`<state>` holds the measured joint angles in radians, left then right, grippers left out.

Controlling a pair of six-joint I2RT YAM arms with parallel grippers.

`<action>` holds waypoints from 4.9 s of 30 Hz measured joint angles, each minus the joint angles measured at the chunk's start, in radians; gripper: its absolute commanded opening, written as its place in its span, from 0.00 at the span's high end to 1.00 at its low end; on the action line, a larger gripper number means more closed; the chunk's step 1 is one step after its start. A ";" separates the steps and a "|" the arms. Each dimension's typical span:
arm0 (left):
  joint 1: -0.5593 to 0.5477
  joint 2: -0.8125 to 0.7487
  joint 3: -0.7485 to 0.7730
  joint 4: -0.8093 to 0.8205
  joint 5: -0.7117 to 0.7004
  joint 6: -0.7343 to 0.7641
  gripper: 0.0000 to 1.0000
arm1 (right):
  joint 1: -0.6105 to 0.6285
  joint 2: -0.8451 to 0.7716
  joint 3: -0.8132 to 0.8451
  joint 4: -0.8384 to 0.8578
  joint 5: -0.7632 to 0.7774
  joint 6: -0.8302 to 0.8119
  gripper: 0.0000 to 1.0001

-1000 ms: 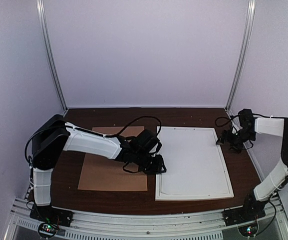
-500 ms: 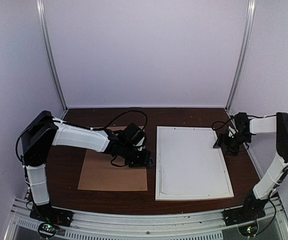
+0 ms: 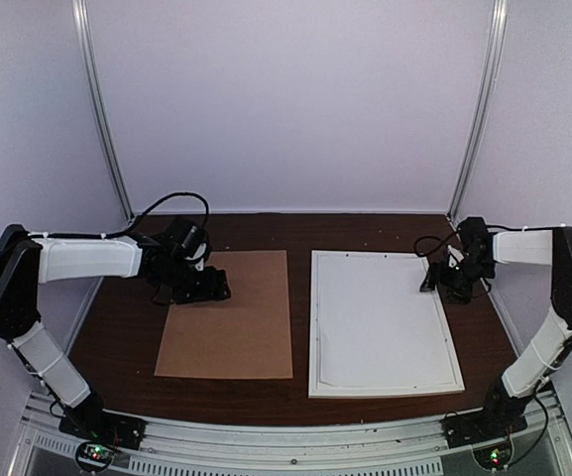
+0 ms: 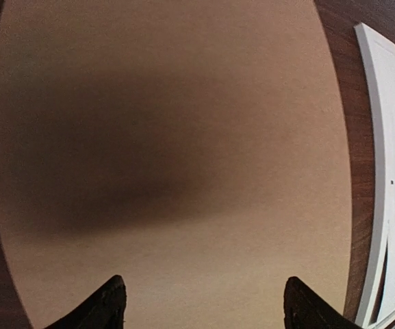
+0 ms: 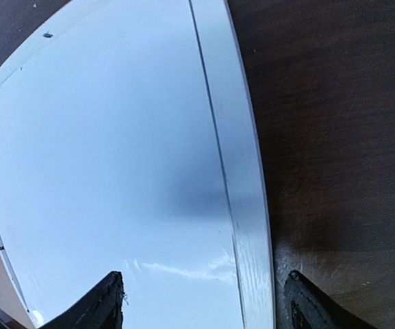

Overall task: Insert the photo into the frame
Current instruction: Pick up the backboard from the center of the board.

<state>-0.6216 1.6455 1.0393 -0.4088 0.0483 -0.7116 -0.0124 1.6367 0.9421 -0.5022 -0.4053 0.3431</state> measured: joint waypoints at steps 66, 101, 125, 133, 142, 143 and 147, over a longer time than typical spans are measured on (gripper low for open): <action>0.449 0.067 -0.094 -0.003 0.353 0.245 0.14 | 0.850 0.613 0.762 0.059 0.069 0.300 0.21; 0.477 -0.241 -0.167 0.180 0.576 0.061 0.37 | 0.814 0.568 0.671 0.130 0.056 0.337 0.21; 0.419 -0.379 -0.160 0.330 0.747 -0.040 0.39 | 0.764 0.603 0.556 0.515 -0.265 0.461 0.20; 0.355 -0.375 -0.117 0.248 0.764 -0.061 0.39 | 0.787 0.662 0.527 0.757 -0.401 0.596 0.21; 0.333 -0.380 0.042 -0.015 0.614 -0.004 0.44 | 0.788 0.659 0.512 0.764 -0.419 0.586 0.21; 0.333 -0.380 0.051 -0.037 0.598 0.001 0.47 | 0.789 0.657 0.513 0.753 -0.418 0.578 0.21; 0.333 -0.376 0.069 -0.106 0.557 0.023 0.57 | 0.794 0.647 0.520 0.705 -0.416 0.551 0.21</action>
<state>-0.2882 1.2694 1.1080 -0.5152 0.6048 -0.6888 0.7815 2.2833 1.4624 0.2024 -0.8215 0.8940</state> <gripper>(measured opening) 0.480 0.788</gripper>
